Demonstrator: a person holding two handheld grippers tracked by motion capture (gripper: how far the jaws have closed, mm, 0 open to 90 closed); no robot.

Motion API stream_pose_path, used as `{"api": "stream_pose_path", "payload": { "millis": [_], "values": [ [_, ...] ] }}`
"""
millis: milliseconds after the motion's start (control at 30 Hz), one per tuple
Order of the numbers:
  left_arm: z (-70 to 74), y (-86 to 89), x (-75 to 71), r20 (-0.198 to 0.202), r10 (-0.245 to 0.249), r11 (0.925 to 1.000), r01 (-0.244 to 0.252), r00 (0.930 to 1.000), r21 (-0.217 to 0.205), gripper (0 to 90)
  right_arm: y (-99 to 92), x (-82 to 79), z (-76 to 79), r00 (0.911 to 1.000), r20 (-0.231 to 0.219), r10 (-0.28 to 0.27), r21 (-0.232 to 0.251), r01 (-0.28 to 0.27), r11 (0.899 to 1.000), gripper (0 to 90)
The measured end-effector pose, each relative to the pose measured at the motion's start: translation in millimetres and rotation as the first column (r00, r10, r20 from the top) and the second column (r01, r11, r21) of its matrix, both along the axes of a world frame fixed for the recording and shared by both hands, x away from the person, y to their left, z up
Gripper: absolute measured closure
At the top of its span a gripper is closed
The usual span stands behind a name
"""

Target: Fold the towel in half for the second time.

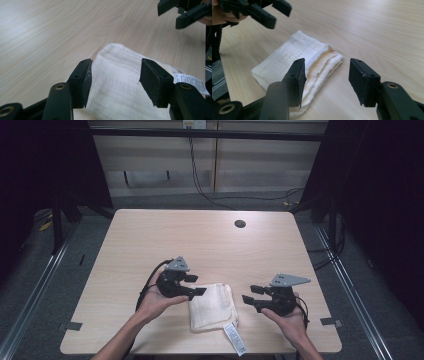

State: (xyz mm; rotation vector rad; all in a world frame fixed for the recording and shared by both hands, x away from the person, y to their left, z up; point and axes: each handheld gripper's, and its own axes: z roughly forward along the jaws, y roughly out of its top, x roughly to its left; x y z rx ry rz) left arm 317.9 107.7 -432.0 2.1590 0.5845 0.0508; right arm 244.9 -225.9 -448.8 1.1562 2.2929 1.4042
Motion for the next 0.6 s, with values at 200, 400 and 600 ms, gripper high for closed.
{"api": "stream_pose_path", "payload": {
  "millis": [200, 400, 600],
  "values": [
    [-0.8, 29.2, -10.2, 0.01, 0.045, 0.9989, -0.046, 0.9989, 0.007, 37.2, -16.4, -4.2, -1.0, 0.9993, 0.002, -0.038, -0.015, 0.038, 0.999, 46.4],
    [-11.3, 57.4, -22.0, -0.001, 0.106, 0.994, -0.106, 0.9944, 0.026, 32.4, -35.6, -10.2, -6.6, 0.9958, 0.003, -0.091, -0.026, 0.091, 0.995, 44.9],
    [-21.6, 85.2, -37.2, -0.019, 0.163, 0.9865, -0.163, 0.9864, 0.018, 29.4, -51.8, -15.7, -12.5, 0.9907, 0.012, -0.135, -0.036, 0.136, 0.99, 42.8]
  ]
}}
